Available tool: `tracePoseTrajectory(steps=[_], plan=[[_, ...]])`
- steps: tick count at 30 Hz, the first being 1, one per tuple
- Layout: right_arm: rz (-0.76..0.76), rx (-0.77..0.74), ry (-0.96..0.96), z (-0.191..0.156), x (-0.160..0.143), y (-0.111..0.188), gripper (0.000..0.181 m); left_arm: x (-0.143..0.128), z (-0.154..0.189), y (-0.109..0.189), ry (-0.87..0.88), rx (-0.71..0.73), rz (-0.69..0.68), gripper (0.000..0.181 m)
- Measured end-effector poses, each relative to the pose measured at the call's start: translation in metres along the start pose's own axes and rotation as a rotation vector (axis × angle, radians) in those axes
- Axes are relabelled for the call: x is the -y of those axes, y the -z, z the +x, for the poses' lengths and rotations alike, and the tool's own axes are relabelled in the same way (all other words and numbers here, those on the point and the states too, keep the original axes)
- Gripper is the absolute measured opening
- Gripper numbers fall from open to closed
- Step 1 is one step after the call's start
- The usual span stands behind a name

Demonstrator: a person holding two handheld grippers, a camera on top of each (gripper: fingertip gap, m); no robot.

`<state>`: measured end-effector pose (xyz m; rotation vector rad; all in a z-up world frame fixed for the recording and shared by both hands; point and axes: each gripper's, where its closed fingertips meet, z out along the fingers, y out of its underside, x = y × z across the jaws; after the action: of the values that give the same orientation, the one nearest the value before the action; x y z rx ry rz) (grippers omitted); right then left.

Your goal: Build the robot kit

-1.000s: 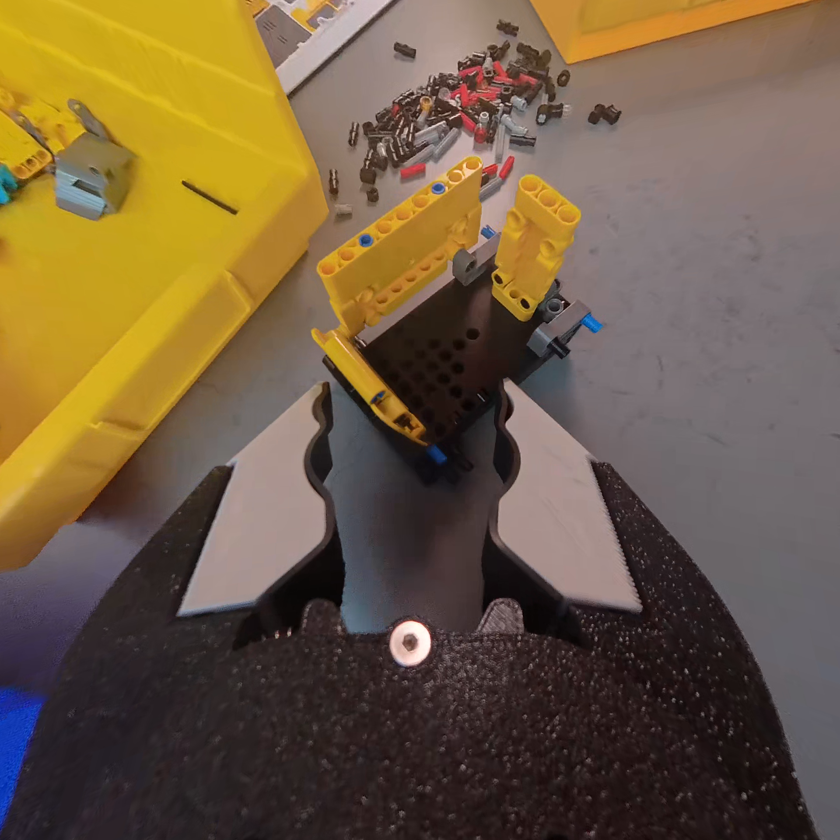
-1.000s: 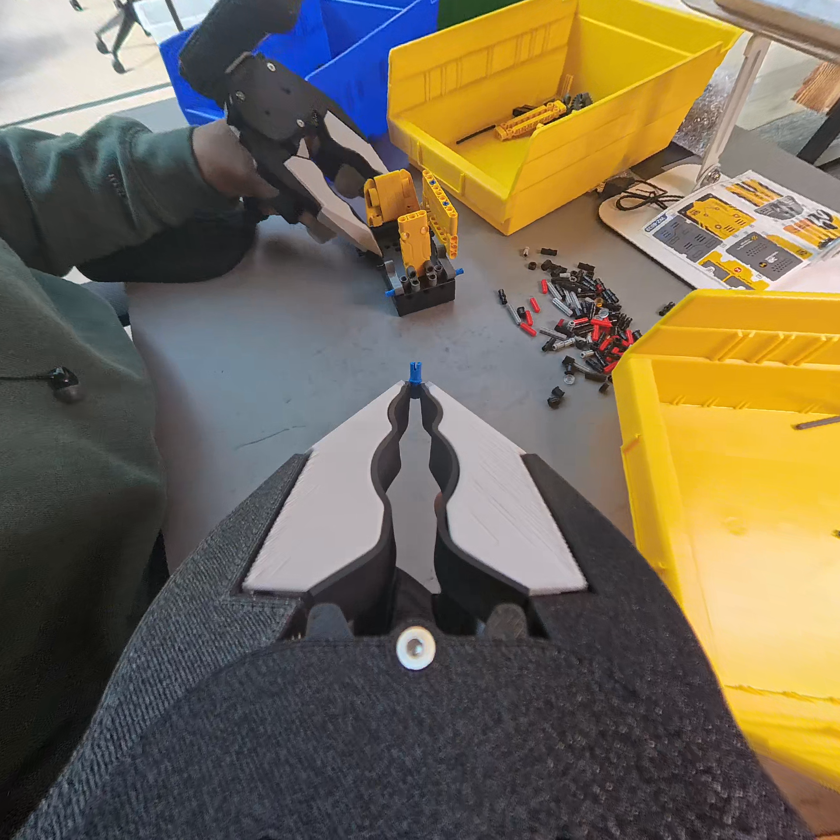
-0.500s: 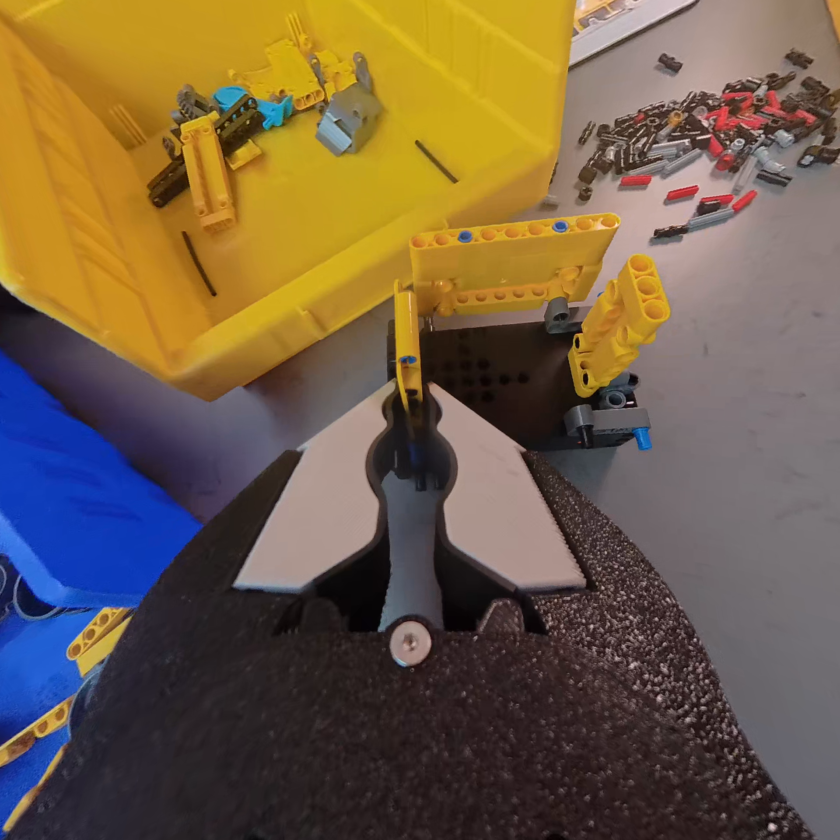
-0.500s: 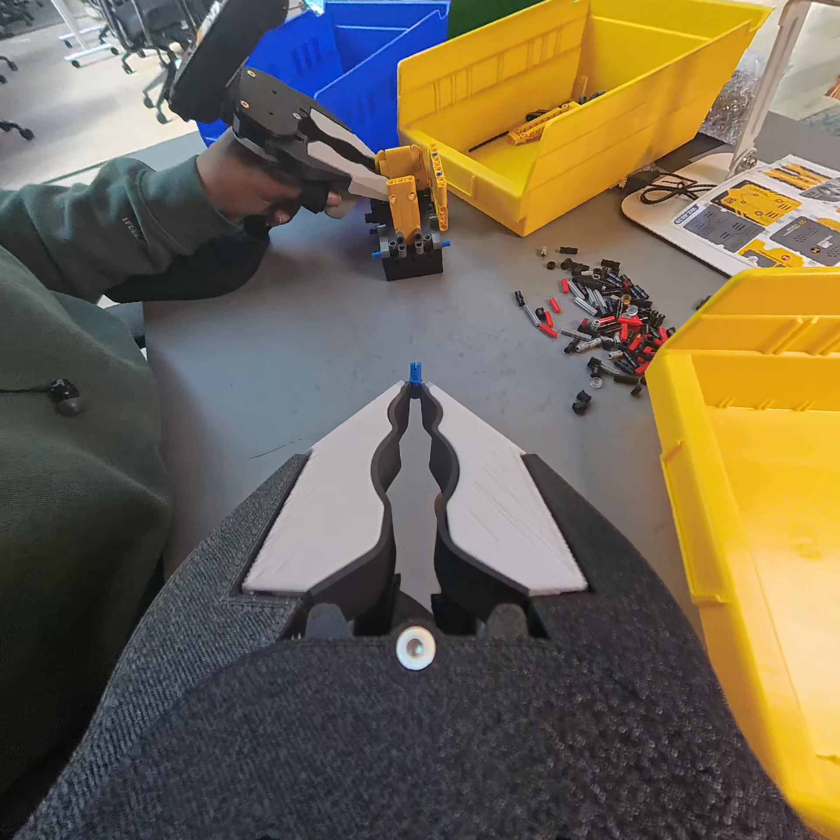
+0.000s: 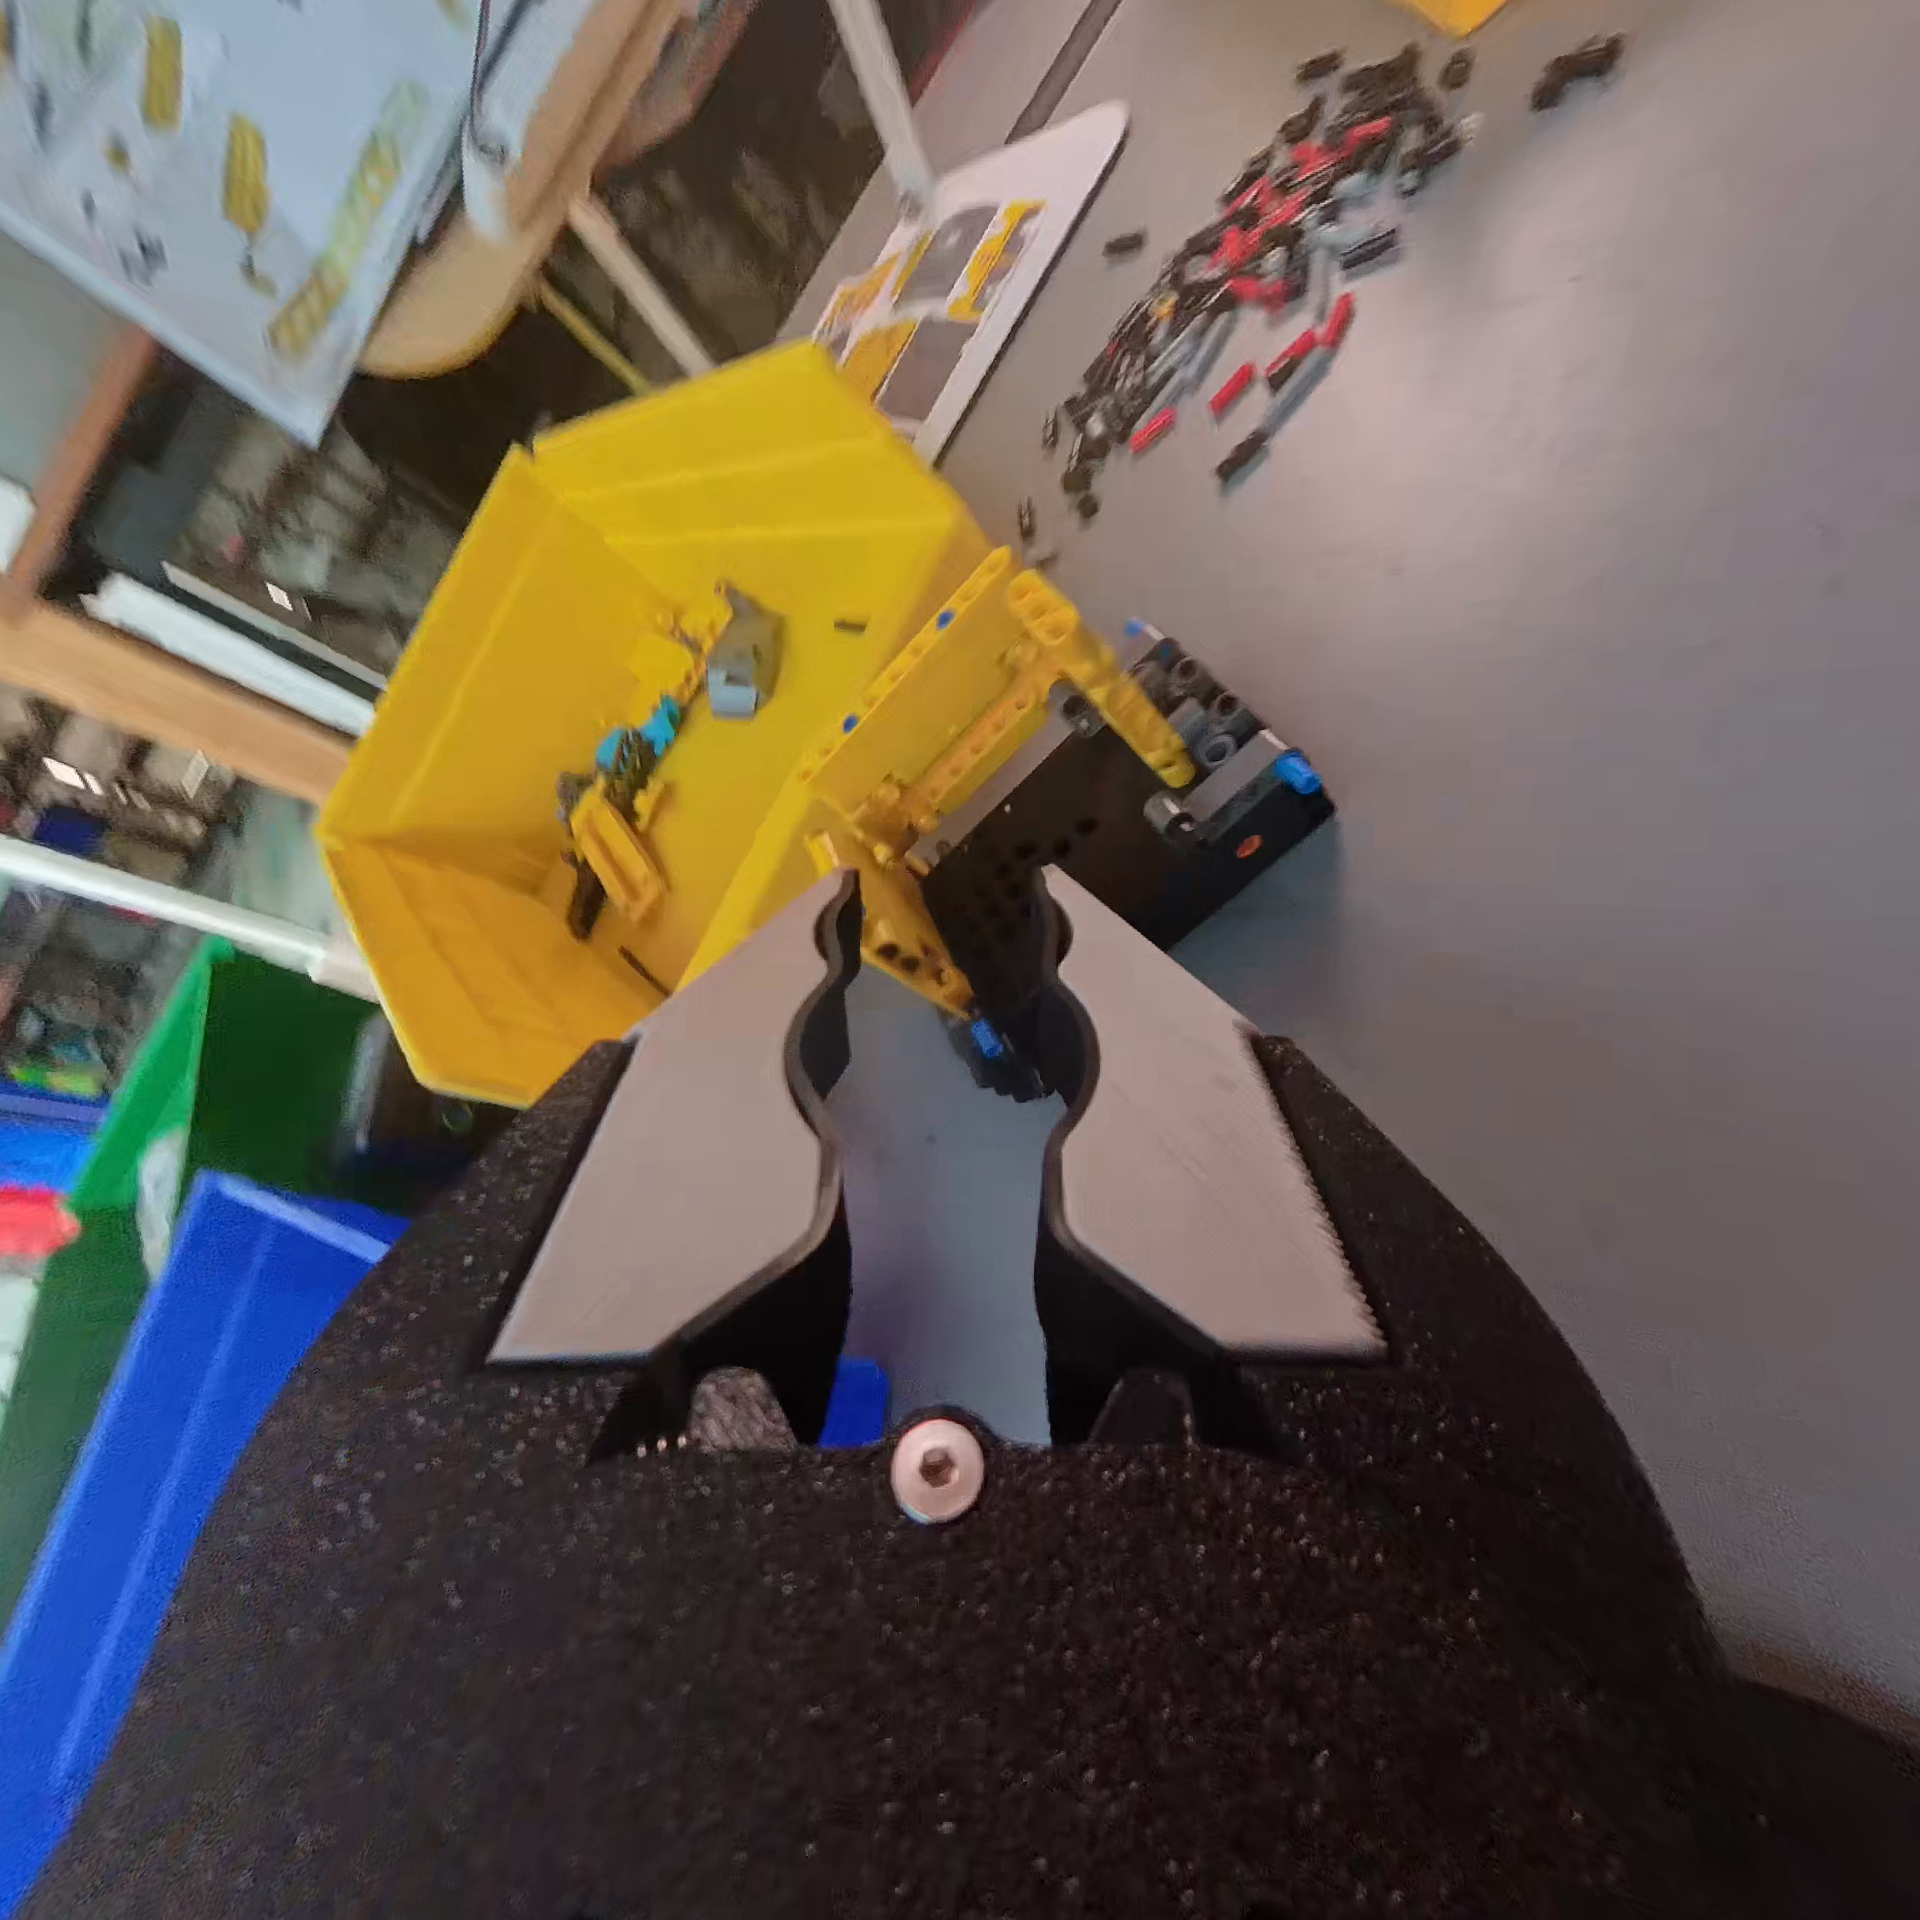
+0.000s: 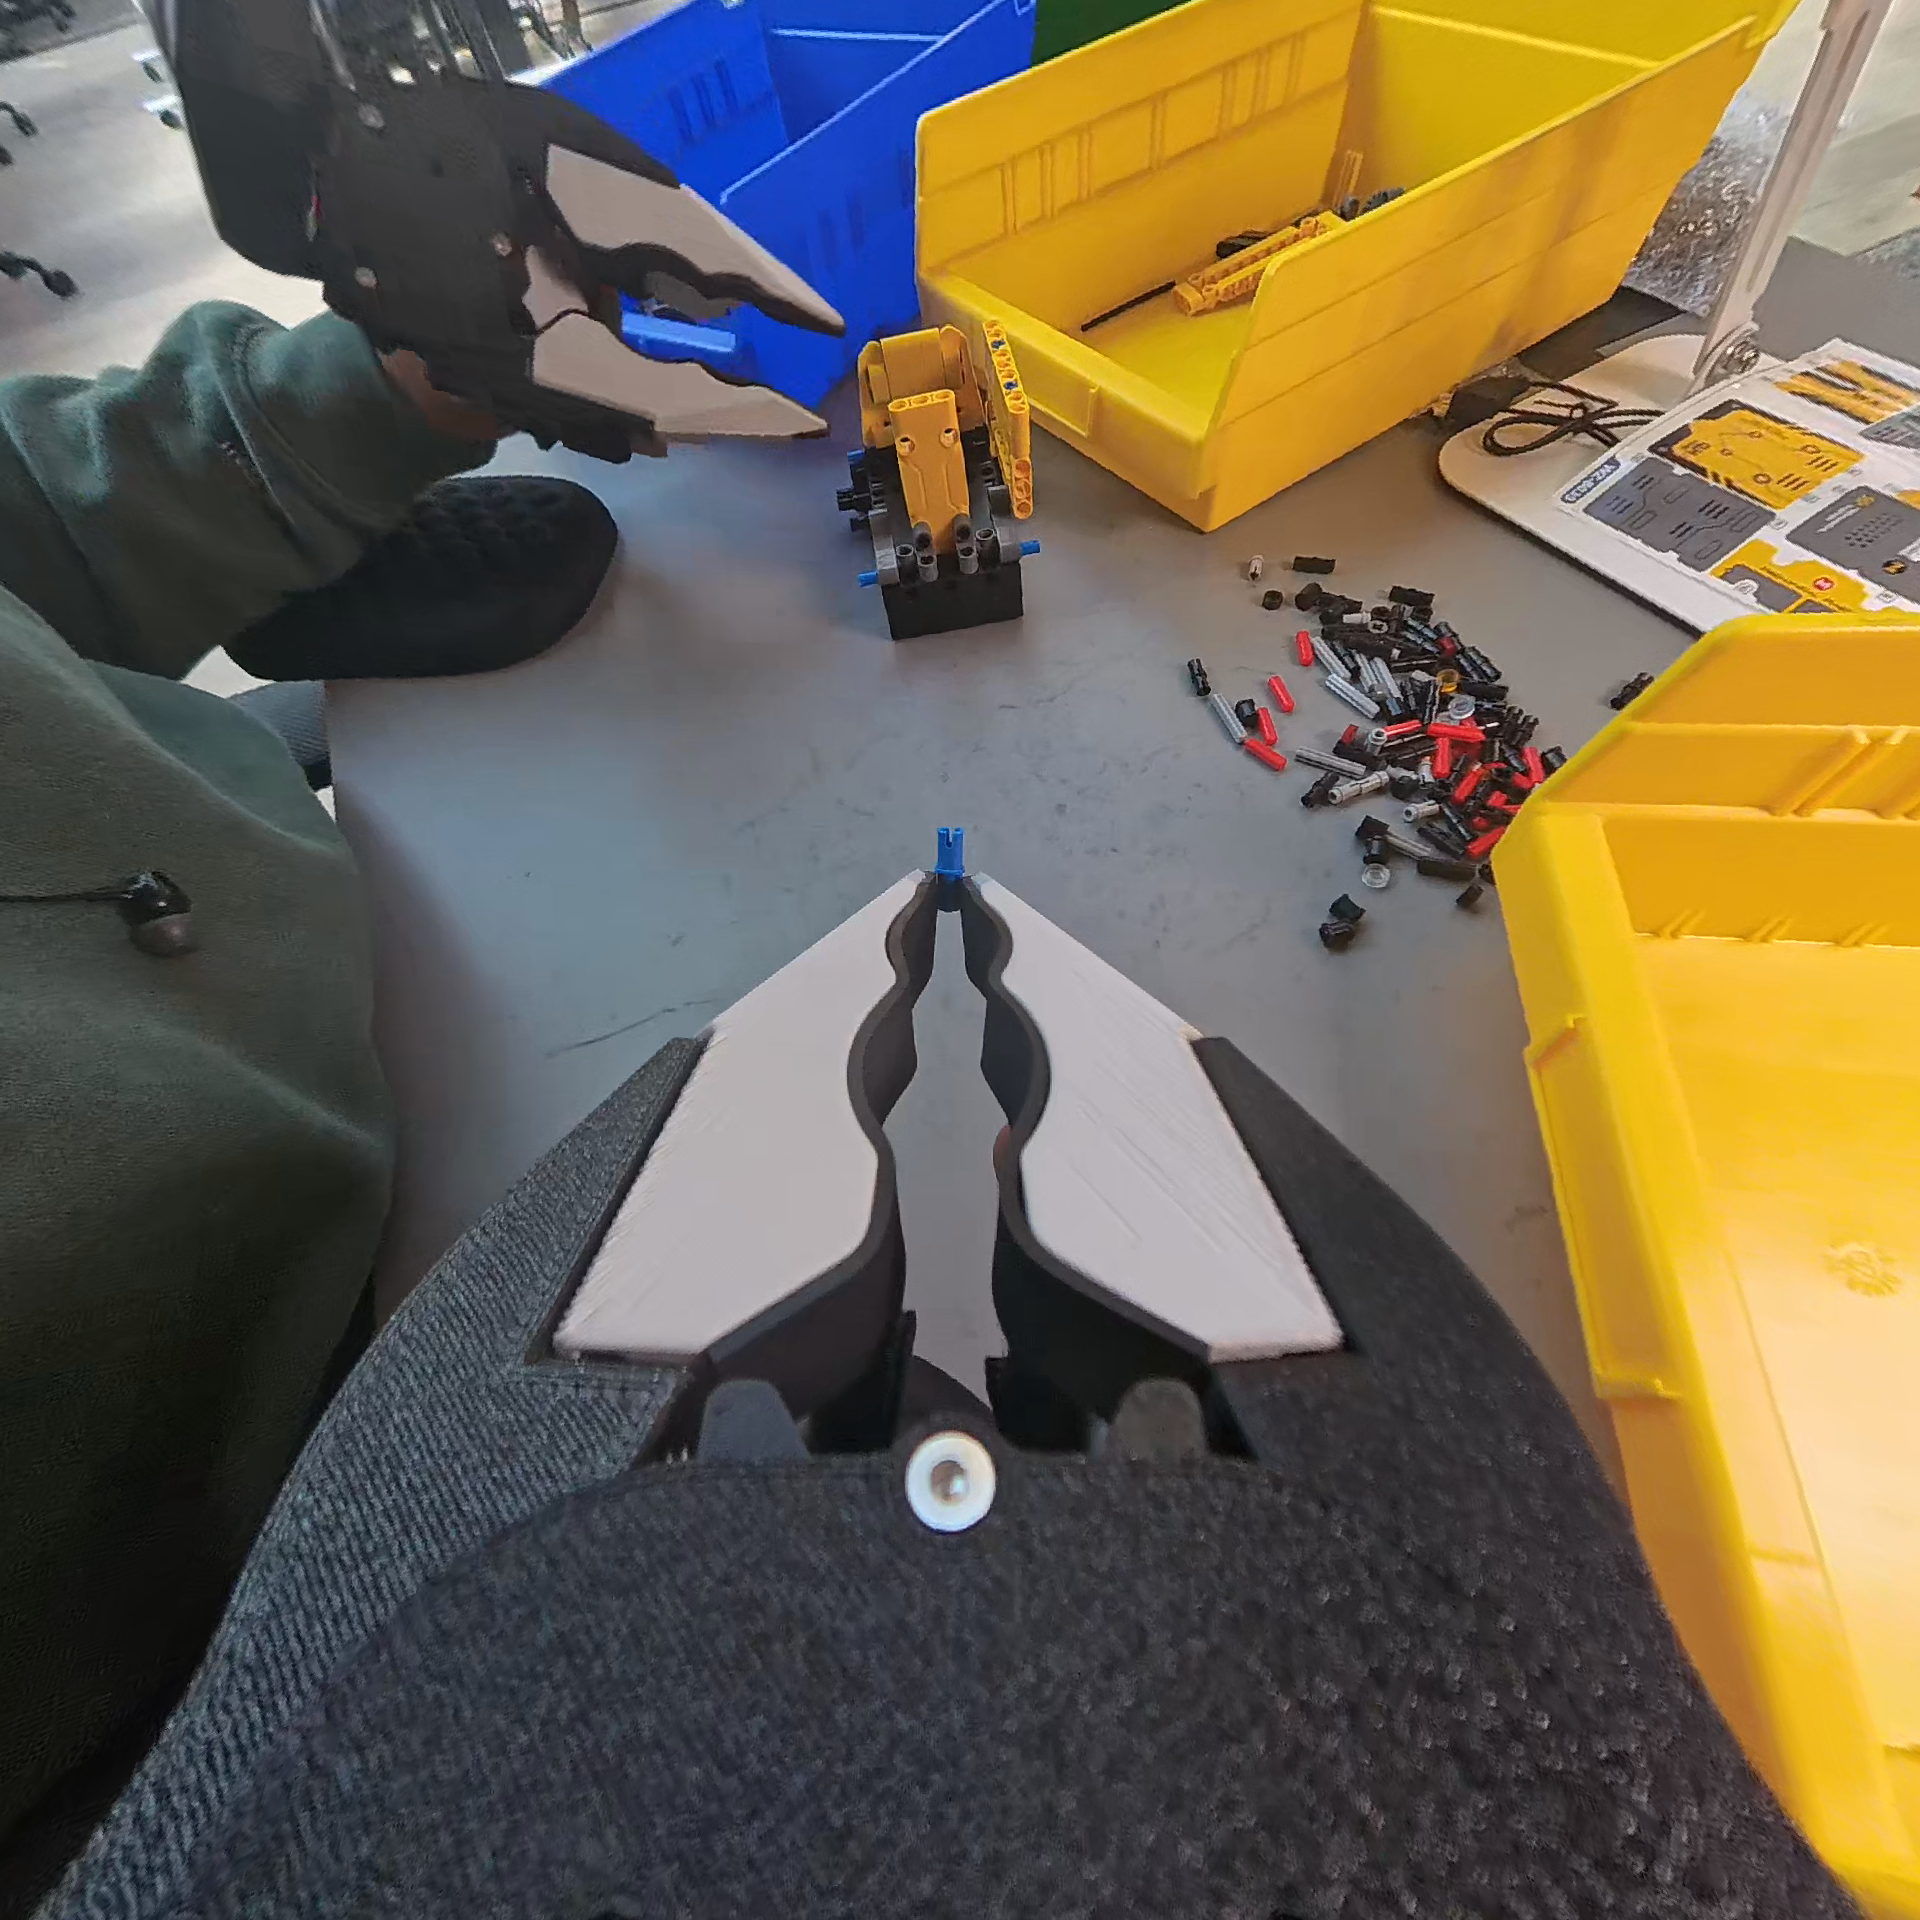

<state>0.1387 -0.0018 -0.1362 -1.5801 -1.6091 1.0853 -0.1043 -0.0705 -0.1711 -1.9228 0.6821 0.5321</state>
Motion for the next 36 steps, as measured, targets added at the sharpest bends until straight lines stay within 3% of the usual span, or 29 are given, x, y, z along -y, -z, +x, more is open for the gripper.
tracePoseTrajectory(steps=[2,6,19,22,26,32,36], plan=[[-0.002,0.001,0.003,-0.002,0.001,-0.001,0.004,0.006,0.027,0.002,-0.145,-0.089,0.04,0.02],[-0.006,0.011,0.006,-0.005,0.004,-0.005,0.004,-0.024,0.051,-0.021,-0.245,-0.197,-0.127,0.04],[0.022,0.023,0.012,-0.011,0.013,-0.012,0.004,-0.023,0.024,-0.066,-0.061,-0.083,-0.256,0.027],[0.051,0.031,0.018,-0.012,0.016,-0.016,0.004,-0.017,0.026,-0.06,-0.032,-0.11,-0.199,0.029],[0.032,0.038,0.071,-0.013,0.014,-0.031,0.004,0.027,0.031,-0.038,0.181,-0.227,0.045,0.029],[-0.239,0.061,0.261,-0.016,-0.019,-0.089,0.004,0.068,0.049,-0.022,0.471,-0.457,0.256,0.036],[-0.377,0.113,0.362,-0.024,-0.038,-0.119,0.004,0.074,0.053,-0.015,0.553,-0.505,0.322,0.042]])
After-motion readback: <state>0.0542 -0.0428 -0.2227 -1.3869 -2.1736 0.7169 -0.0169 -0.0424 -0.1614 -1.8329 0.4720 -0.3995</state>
